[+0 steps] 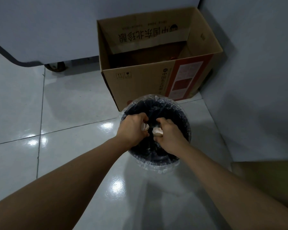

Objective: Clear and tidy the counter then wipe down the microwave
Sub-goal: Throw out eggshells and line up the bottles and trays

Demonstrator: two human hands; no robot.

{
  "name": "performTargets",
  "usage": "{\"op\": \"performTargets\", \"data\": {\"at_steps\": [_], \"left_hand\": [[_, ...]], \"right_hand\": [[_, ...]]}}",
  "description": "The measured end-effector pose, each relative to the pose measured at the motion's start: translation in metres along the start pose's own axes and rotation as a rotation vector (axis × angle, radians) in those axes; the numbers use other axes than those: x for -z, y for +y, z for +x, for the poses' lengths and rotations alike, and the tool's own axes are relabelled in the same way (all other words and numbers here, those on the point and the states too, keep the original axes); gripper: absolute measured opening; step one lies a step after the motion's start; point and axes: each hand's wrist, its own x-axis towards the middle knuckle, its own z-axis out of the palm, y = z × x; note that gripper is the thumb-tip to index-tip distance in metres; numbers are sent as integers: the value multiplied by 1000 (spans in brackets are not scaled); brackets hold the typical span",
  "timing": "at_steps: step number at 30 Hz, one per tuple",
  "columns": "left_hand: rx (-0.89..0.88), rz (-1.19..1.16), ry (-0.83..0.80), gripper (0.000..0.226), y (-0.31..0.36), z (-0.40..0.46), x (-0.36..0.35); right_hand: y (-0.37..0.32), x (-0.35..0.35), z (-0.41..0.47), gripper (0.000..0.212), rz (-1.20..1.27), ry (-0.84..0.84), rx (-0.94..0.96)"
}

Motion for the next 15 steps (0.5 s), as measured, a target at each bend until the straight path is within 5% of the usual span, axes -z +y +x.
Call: {"op": "performTargets", "data": {"at_steps": [15], "left_hand": [[46,116,-89,56,48,-67,114]], "right_hand": [[-76,97,-82,66,-42,-74,-63]]}}
